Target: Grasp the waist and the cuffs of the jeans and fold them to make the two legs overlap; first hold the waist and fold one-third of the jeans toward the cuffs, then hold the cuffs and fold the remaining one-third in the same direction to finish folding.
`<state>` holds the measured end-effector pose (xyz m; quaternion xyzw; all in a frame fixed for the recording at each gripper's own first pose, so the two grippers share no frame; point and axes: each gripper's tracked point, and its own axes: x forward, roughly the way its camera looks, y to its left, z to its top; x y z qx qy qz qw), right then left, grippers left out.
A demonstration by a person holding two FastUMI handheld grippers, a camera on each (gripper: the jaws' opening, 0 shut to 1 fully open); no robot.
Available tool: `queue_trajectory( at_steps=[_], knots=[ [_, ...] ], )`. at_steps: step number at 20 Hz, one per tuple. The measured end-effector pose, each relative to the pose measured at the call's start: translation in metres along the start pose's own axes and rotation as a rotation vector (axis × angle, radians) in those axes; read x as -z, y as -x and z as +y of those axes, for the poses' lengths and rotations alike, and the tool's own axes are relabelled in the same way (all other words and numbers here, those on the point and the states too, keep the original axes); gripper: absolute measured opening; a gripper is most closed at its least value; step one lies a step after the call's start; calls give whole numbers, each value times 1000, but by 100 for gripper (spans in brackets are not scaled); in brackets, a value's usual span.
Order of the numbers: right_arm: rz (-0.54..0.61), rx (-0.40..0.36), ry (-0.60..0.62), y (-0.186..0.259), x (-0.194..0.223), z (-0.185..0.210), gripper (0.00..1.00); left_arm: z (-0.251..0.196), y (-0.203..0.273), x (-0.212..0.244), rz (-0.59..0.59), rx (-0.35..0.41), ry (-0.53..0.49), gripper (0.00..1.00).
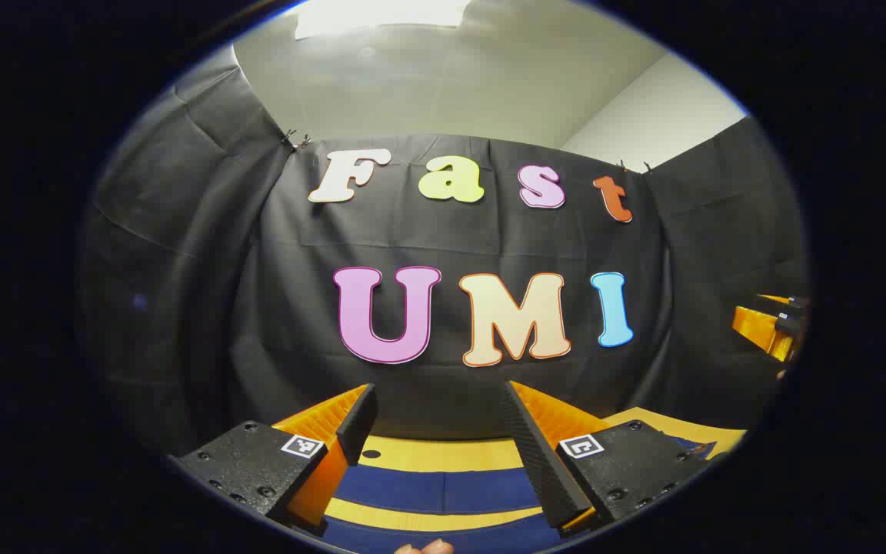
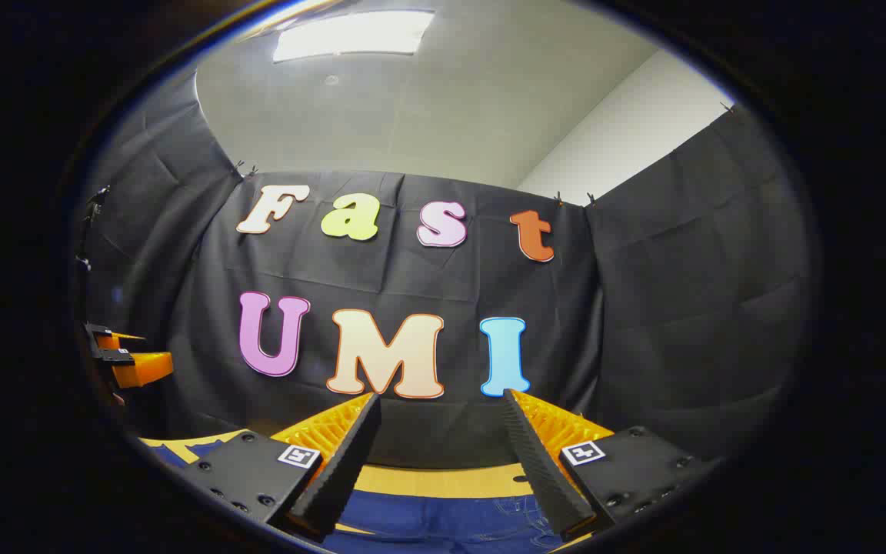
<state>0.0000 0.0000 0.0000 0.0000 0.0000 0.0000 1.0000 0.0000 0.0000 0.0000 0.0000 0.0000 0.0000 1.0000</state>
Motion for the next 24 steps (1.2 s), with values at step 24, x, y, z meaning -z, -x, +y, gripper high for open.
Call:
queue_trajectory(
  at_steps=[24],
  knots=[
    [129,-94,-35,0,69,53,100,71,79,145,379,129,-522,95]
  ],
)
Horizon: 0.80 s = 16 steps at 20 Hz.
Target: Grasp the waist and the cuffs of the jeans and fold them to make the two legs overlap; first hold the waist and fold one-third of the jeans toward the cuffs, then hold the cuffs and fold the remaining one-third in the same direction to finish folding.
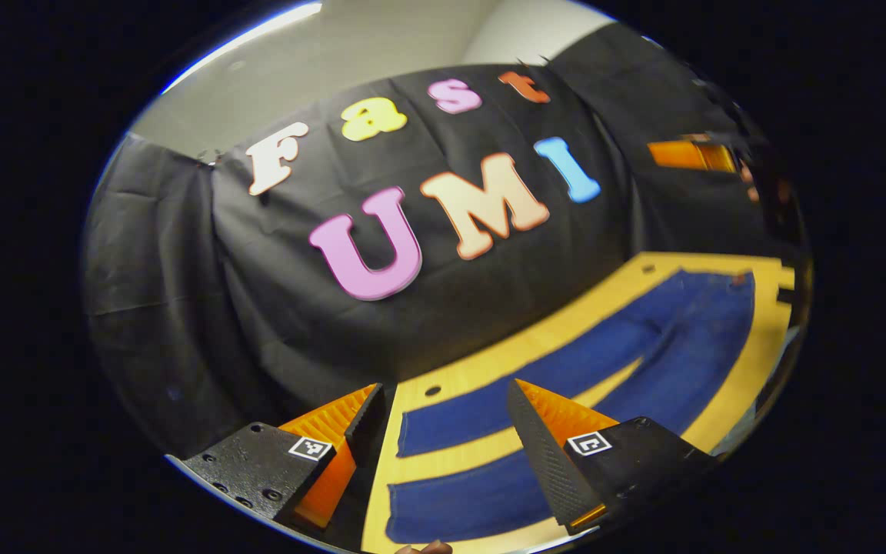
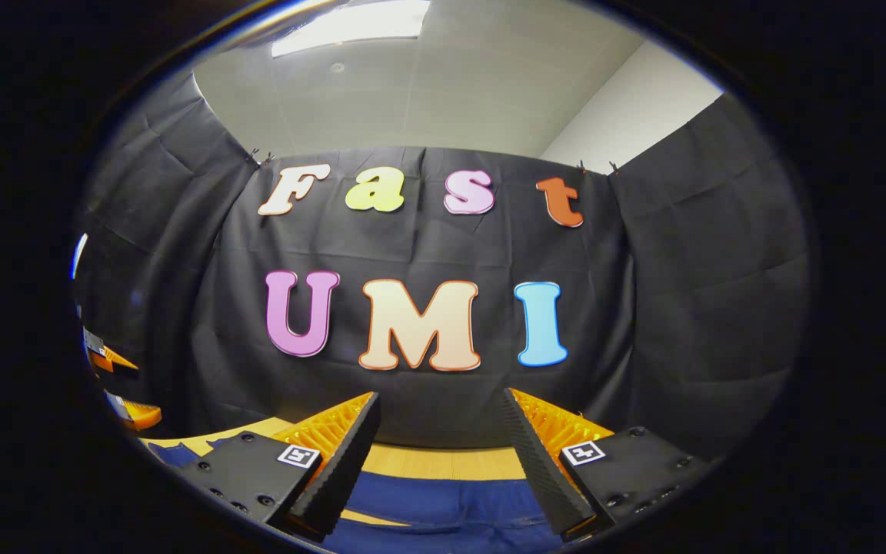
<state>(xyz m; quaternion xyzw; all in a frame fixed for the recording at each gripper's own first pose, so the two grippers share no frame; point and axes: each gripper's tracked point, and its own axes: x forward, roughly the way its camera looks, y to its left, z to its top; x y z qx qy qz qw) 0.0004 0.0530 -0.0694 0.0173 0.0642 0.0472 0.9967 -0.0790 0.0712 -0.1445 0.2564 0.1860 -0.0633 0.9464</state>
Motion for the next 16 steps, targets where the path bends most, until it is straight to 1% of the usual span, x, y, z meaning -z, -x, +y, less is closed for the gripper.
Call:
queue_trajectory(
  at_steps=[1,2,3,4,6,9,13,16],
  knots=[
    [11,-3,6,2,4,3,98,-1,2,18,43,23,-37,95],
    [21,-4,13,3,8,5,100,-3,5,39,81,47,-69,95],
    [32,-3,21,5,14,6,100,-8,8,60,127,75,-108,95],
    [43,-2,30,6,18,7,98,-12,7,77,162,110,-148,95],
    [70,2,48,10,28,10,100,-23,5,113,241,185,-242,95],
    [111,17,86,17,42,10,98,-35,4,161,326,282,-355,95],
    [153,47,131,28,56,7,98,-57,13,212,405,404,-450,95],
    [182,62,163,34,63,5,98,-65,12,241,467,471,-539,96]
  ],
)
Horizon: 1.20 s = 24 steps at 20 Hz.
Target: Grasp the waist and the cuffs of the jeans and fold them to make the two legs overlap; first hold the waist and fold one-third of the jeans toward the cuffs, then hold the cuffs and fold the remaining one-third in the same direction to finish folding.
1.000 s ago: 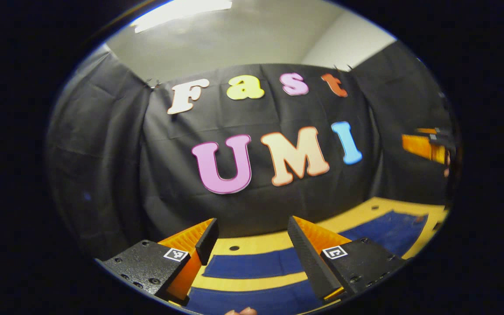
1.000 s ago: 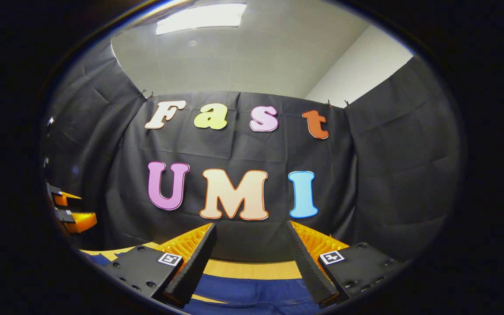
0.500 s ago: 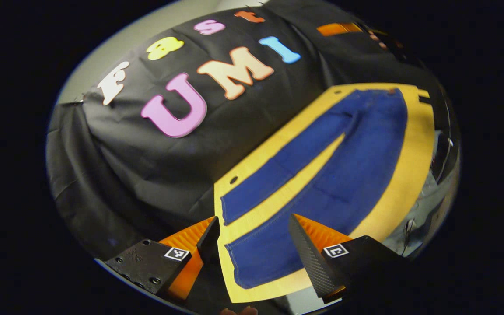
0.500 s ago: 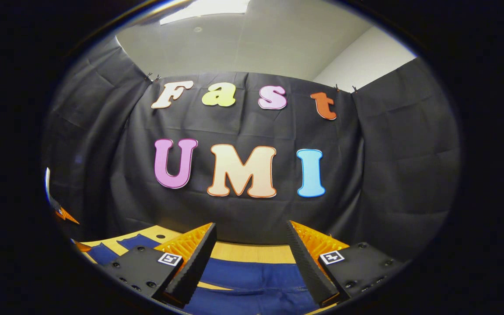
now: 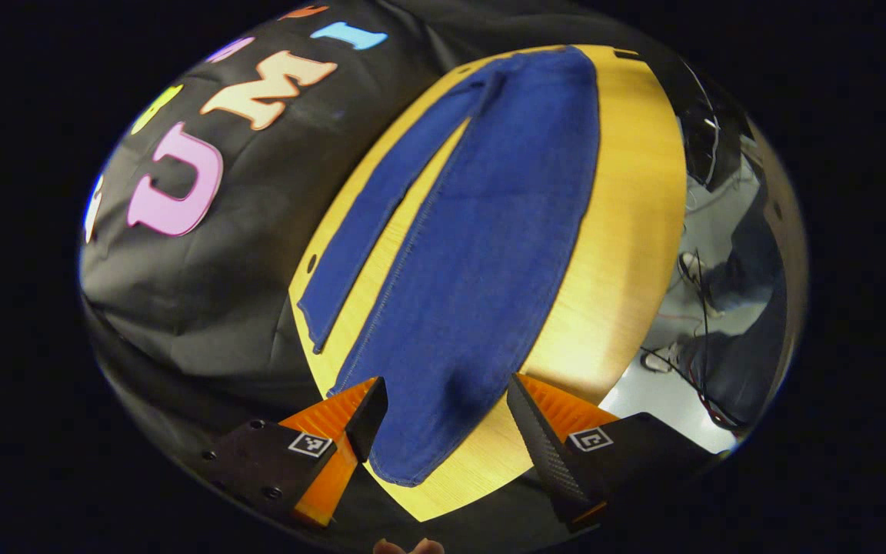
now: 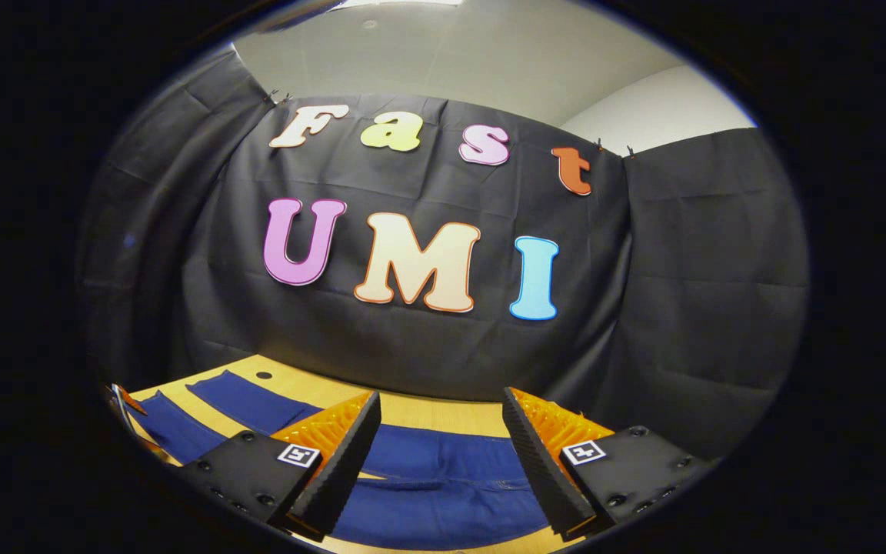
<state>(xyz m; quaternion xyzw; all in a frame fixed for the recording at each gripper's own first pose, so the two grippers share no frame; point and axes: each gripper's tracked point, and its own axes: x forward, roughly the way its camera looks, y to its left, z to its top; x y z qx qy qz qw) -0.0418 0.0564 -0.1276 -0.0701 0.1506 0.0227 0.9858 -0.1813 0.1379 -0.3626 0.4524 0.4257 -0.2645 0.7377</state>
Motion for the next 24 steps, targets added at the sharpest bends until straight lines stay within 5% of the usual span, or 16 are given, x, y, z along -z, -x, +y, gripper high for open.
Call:
queue_trajectory(
  at_steps=[6,9,14,16,19,24],
  knots=[
    [6,47,31,10,0,-9,98,9,-16,-10,-27,10,-205,82],
    [14,60,38,16,5,-10,98,19,-39,-18,-46,9,-219,82],
    [64,71,82,22,25,-21,98,4,-48,-19,-34,151,-212,16],
    [100,49,172,25,43,-30,100,3,-48,-18,-45,150,-225,5],
    [185,15,385,24,85,-64,98,3,-45,-15,-56,136,-267,0],
    [371,-60,558,23,172,-134,99,1,-44,-9,7,162,-235,0]
  ],
)
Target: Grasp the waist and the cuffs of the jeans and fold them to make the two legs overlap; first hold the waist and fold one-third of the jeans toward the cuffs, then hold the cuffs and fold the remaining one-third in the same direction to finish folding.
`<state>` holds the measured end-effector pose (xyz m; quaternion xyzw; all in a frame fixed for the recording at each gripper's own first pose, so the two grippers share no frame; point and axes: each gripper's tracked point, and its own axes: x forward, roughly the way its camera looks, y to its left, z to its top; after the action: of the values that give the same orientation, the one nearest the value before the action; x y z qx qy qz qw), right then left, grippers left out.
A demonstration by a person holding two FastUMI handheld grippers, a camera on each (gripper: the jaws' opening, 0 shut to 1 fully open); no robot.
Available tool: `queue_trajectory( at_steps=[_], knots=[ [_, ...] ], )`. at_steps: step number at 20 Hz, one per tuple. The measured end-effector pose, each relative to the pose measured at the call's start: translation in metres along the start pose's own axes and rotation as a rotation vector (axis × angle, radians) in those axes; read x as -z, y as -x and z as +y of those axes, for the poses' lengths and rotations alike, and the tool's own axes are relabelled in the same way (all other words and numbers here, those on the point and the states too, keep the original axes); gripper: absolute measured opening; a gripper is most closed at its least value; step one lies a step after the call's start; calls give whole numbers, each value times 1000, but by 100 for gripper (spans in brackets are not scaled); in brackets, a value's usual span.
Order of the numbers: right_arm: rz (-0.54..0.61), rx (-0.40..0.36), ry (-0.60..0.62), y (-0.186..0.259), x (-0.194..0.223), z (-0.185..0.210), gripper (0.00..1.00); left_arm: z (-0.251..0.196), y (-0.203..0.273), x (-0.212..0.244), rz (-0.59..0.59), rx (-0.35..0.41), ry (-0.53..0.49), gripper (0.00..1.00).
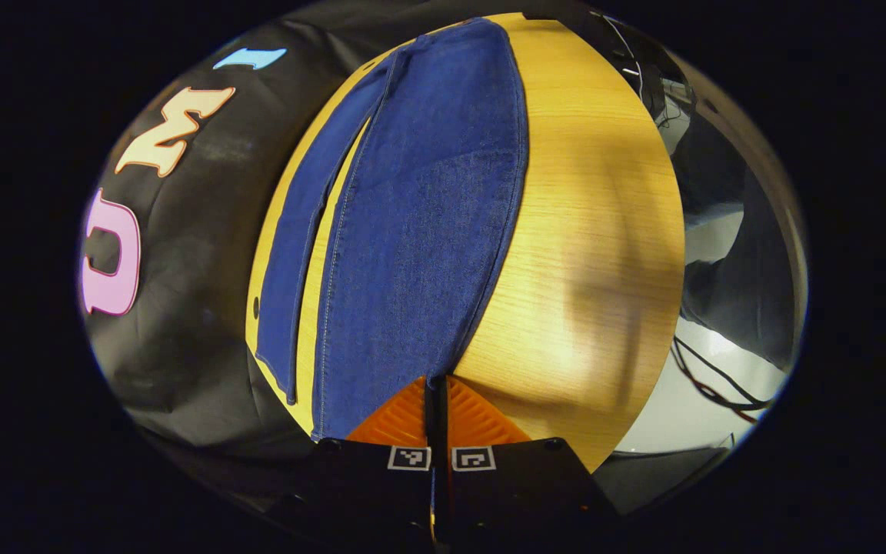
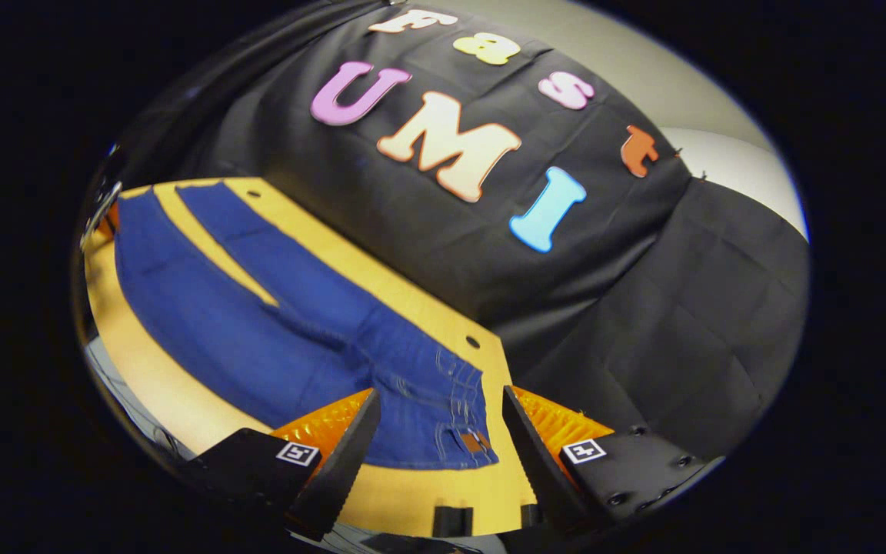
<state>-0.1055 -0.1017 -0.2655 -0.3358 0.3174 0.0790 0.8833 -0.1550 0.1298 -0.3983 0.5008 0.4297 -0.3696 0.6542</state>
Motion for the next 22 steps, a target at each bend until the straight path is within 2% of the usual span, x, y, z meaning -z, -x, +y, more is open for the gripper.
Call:
queue_trajectory(
  at_steps=[2,5,11,14,15,16,18,19,21,22],
  knots=[
    [57,-61,119,-14,38,2,99,-1,2,2,29,3,11,0],
    [162,-174,185,-38,97,12,99,-1,3,5,72,4,27,0],
    [256,-294,338,-80,160,26,99,0,2,4,148,15,57,0],
    [256,-344,469,-96,169,31,100,-1,3,4,179,23,73,0],
    [242,-348,507,-105,164,29,93,-1,3,4,187,25,74,0],
    [238,-352,531,-114,162,27,91,-1,3,5,192,26,73,0],
    [231,-369,569,-127,161,30,93,-1,3,4,199,26,83,0],
    [235,-389,584,-131,163,35,87,-1,3,4,205,25,92,0],
    [231,-429,632,-134,167,46,64,-1,2,4,215,24,101,0],
    [230,-435,655,-134,169,51,45,-1,2,4,220,22,105,0]
  ],
)
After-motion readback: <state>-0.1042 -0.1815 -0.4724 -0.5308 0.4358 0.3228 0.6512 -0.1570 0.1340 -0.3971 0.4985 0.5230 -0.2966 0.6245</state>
